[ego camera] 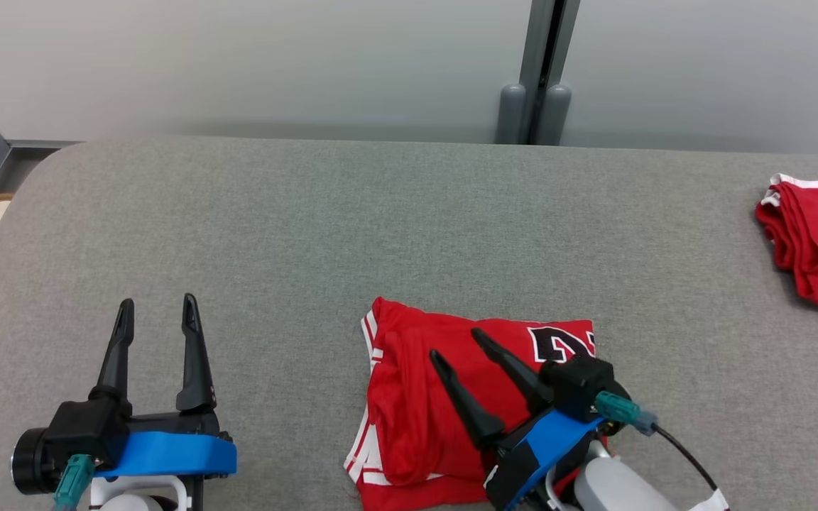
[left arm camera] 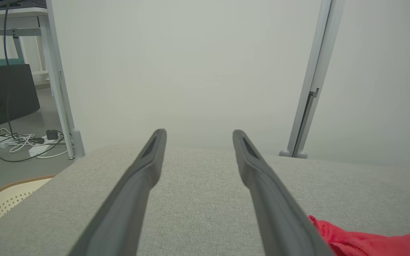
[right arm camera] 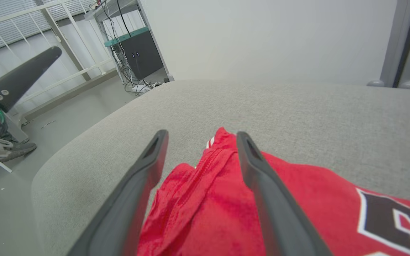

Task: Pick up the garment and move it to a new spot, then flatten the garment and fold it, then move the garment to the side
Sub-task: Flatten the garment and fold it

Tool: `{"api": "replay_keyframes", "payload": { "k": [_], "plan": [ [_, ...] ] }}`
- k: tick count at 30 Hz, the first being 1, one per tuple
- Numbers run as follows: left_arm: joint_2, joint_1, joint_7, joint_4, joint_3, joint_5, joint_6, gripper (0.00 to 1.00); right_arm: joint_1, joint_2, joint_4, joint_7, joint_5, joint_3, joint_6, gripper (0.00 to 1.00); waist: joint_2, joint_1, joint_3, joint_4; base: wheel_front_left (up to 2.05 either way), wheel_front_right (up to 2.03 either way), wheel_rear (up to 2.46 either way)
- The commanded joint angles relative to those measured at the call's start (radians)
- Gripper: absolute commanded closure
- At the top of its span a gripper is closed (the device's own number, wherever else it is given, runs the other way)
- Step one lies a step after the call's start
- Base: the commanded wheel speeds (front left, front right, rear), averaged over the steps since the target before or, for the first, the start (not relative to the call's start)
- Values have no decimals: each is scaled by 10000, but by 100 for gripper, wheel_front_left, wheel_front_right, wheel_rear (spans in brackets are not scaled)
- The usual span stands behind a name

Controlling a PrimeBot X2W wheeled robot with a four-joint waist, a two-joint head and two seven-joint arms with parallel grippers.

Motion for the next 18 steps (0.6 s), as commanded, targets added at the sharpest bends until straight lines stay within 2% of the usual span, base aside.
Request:
{"api": "replay_keyframes", "payload": {
  "k": [1,10,18],
  "plan": [
    [-15,39,-46,24,43,-59,54,0,-98,-44,-38,-154,-204,-321,2,0,-1,0,-127,-159,0,0,0],
    [-14,255,-46,70,-99,-34,78,0,573,-54,-1239,-388,-1762,-2751,2,0,-1,0,-519,-606,0,0,0],
    [-14,689,-46,317,-92,72,23,0,2016,-92,-2491,-411,-2602,-4725,2,0,-1,0,-977,-925,0,0,0]
  ]
}}
